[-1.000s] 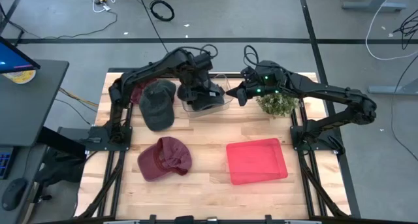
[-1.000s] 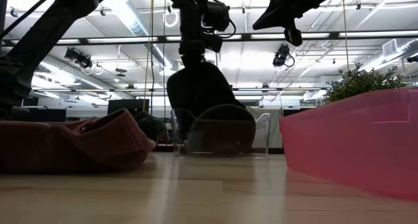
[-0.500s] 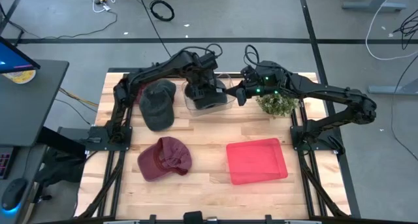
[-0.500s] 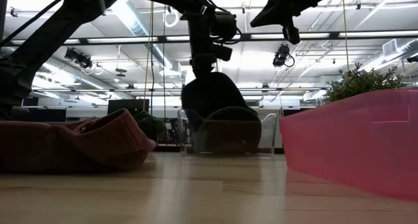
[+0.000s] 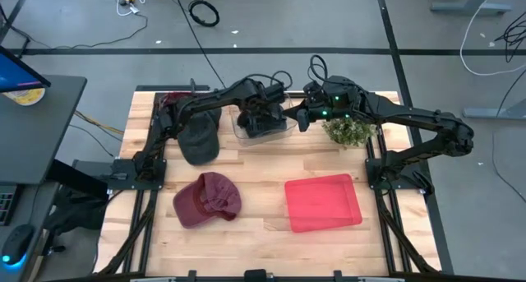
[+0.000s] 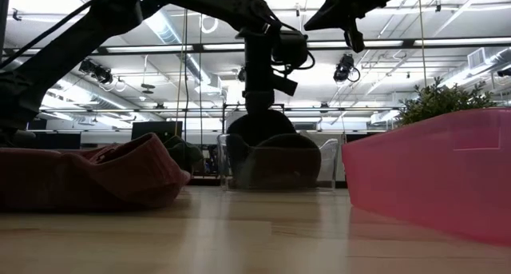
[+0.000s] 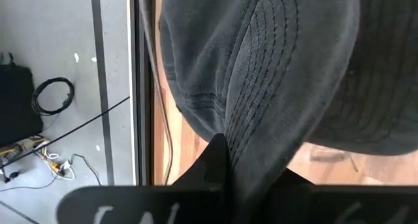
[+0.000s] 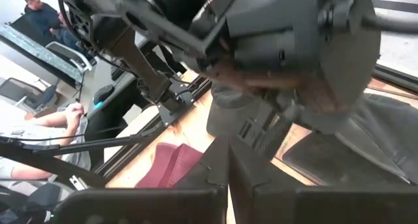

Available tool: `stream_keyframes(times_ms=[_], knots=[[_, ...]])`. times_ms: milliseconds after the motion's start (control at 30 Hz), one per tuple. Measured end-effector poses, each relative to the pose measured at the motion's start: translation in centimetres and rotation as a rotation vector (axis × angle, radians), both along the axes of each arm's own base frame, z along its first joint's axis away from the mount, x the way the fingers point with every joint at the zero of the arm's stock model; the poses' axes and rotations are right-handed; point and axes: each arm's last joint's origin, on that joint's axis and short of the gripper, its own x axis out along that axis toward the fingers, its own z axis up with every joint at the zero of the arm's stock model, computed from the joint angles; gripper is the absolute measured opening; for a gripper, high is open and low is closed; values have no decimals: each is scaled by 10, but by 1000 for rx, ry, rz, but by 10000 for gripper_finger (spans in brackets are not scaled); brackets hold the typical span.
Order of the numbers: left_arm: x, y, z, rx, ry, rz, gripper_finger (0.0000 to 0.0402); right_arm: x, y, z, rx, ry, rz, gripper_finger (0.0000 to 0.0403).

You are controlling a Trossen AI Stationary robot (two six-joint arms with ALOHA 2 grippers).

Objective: Pick & Place hat
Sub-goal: Put the bottom black cap into the transparent bin

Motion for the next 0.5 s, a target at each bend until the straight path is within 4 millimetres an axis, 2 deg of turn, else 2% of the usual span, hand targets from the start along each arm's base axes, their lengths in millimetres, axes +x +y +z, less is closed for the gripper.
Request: stream_keyframes(times_ms=[300, 400, 500], knots=[[16, -12, -8, -71, -94, -50, 20, 0, -1, 0, -16, 2, -14, 4], [19, -14, -8, -132, -137, -76, 46, 0, -1, 0, -10, 1, -16, 4], [20, -17, -9, -191, -158, -94, 88, 0, -1, 0, -9, 1, -16, 4]])
